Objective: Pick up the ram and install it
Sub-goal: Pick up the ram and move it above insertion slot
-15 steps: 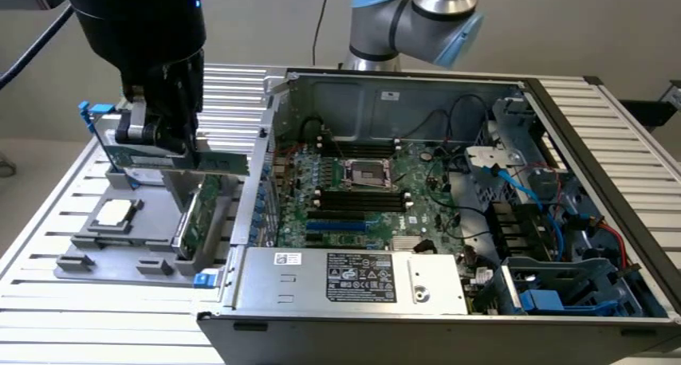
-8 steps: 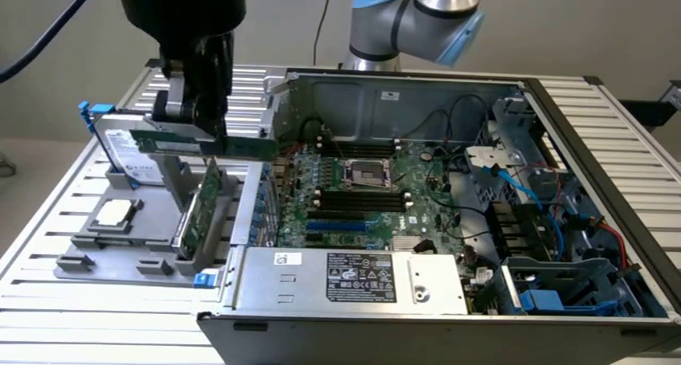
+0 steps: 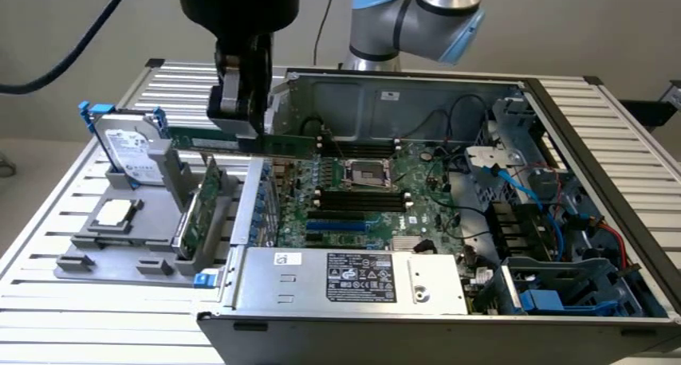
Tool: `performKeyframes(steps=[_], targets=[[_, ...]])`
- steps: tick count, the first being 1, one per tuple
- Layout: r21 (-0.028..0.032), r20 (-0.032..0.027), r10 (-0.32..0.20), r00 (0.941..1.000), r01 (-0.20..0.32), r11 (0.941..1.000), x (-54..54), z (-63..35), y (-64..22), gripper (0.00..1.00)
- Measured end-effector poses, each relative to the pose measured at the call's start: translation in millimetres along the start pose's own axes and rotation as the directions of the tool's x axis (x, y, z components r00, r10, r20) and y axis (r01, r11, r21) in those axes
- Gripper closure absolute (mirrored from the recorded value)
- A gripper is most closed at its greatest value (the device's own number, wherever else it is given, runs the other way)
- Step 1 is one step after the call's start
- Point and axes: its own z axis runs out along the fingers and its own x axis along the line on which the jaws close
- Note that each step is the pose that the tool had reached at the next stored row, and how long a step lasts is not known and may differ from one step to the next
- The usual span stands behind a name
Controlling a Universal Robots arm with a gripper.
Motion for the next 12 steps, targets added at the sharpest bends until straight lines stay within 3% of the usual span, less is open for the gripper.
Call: performKeyframes(steps=[4, 12], targets=[[0.0000, -0.0008, 0.000, 1.0000, 0.000, 1.0000, 0.0, -1.5, -17.8, 0.86], [0.0001, -0.0113, 0.001, 0.9999, -0.001, 1.0000, -3.5, 2.2, -54.7, 0.86]])
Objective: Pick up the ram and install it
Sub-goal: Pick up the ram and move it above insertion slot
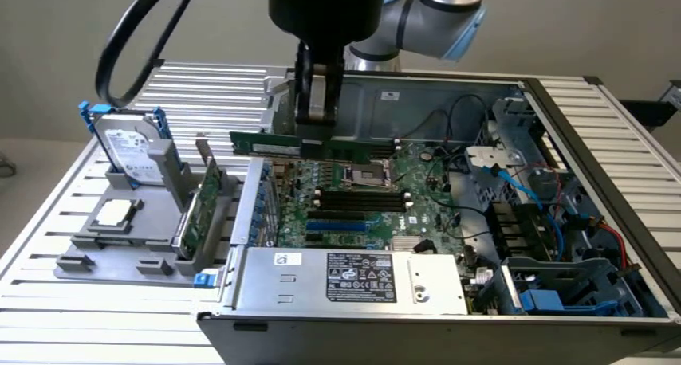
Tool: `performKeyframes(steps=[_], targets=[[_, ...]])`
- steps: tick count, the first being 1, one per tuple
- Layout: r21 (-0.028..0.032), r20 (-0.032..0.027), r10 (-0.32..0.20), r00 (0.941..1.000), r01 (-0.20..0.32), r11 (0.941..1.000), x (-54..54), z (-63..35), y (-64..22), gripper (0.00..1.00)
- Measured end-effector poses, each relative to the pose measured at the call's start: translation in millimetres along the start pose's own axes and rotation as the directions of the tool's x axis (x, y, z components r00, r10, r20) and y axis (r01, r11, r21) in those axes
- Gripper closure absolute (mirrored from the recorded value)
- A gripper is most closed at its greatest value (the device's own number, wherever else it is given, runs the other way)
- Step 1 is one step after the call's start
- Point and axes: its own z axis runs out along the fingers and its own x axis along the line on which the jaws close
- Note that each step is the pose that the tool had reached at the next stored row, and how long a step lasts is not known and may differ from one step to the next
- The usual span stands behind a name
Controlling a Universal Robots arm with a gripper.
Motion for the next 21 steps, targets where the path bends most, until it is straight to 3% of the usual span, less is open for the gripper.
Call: performKeyframes(steps=[9, 16, 21], targets=[[0.0001, -0.0015, 0.000, 1.0000, 0.000, 1.0000, -20.6, 11.4, -40.0, 0.86], [0.0025, -0.0025, 0.000, 1.0000, 0.000, 1.0000, -47.9, 19.2, -52.1, 0.86], [0.0156, -0.0025, 0.000, 1.0000, 0.000, 0.9999, -63.9, 20.5, -58.8, 0.86]])
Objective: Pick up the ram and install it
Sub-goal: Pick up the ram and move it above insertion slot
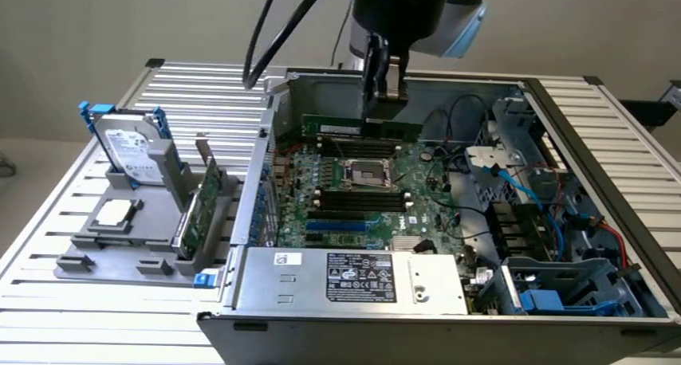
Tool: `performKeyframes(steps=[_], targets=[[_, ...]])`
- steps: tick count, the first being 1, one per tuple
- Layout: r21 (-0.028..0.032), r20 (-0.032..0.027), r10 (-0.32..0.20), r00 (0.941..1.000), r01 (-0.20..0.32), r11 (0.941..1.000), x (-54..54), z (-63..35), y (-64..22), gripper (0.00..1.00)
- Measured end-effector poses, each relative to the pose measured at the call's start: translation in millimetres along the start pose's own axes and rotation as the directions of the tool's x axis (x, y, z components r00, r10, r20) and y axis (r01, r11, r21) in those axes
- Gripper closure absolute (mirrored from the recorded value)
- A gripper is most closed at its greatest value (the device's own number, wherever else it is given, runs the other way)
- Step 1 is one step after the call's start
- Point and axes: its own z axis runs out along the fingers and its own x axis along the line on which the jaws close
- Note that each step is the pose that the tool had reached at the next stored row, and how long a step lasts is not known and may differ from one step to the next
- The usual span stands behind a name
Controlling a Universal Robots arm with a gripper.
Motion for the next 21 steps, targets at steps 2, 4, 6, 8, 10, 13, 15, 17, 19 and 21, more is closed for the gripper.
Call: performKeyframes(steps=[2, 4, 6, 8, 10, 13, 15, 17, 19, 21], targets=[[0.0070, -0.0001, 0.000, 1.0000, 0.000, 1.0000, -5.5, 0.2, -2.0, 0.86], [0.0131, -0.0001, 0.000, 1.0000, 0.000, 0.9999, -11.2, 0.6, -3.5, 0.86], [0.0185, -0.0001, 0.000, 1.0000, 0.000, 0.9998, -16.9, 1.0, -5.0, 0.86], [0.0239, 0.0000, 0.000, 1.0000, 0.000, 0.9997, -22.7, 1.5, -6.3, 0.86], [0.0290, 0.0000, 0.000, 1.0000, 0.000, 0.9996, -28.5, 1.9, -7.6, 0.86], [0.0364, -0.0001, 0.000, 1.0000, 0.000, 0.9993, -37.8, 2.8, -9.3, 0.86], [0.0399, 0.0000, 0.000, 1.0000, 0.000, 0.9992, -45.6, 4.5, -9.9, 0.86], [0.0417, -0.0001, 0.000, 1.0000, 0.000, 0.9991, -53.8, 6.8, -10.4, 0.86], [0.0434, 0.0001, 0.000, 1.0000, 0.000, 0.9991, -61.7, 9.0, -11.1, 0.86], [0.0460, -0.0001, 0.000, 1.0000, 0.000, 0.9989, -67.8, 10.7, -13.1, 0.86]])
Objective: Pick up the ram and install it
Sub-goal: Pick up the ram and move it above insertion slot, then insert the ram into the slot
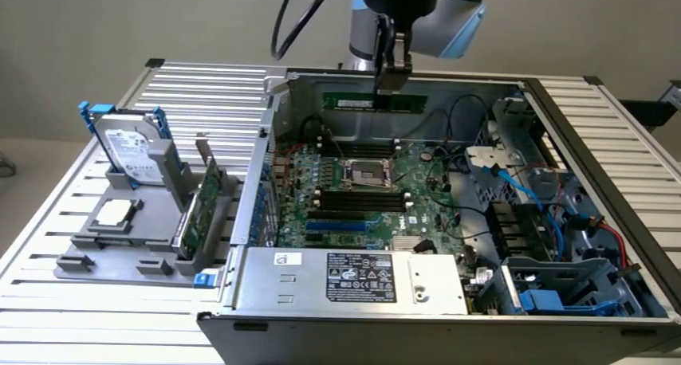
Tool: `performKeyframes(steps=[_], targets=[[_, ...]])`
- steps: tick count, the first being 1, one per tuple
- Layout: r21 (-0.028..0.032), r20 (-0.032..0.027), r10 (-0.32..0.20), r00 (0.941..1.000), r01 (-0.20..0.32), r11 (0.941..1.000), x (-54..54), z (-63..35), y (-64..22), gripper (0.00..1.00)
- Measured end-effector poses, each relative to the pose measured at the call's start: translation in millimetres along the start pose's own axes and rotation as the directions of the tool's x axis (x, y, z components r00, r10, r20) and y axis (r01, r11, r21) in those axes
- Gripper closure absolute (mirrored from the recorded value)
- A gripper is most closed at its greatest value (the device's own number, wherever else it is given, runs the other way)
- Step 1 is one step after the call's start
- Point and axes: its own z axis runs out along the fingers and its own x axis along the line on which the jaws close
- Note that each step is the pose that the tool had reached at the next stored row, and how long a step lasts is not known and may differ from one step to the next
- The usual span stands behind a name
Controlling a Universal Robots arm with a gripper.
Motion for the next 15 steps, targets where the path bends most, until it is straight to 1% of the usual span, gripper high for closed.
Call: performKeyframes(steps=[2, 4, 15], targets=[[0.0036, 0.0000, 0.000, 1.0000, 0.000, 1.0000, -2.7, 1.3, -2.8, 0.86], [0.0028, -0.0007, 0.000, 1.0000, 0.000, 1.0000, -2.6, 1.3, -3.2, 0.86], [0.0027, -0.0008, 0.000, 1.0000, 0.000, 1.0000, -2.7, 1.3, -3.2, 0.86]])
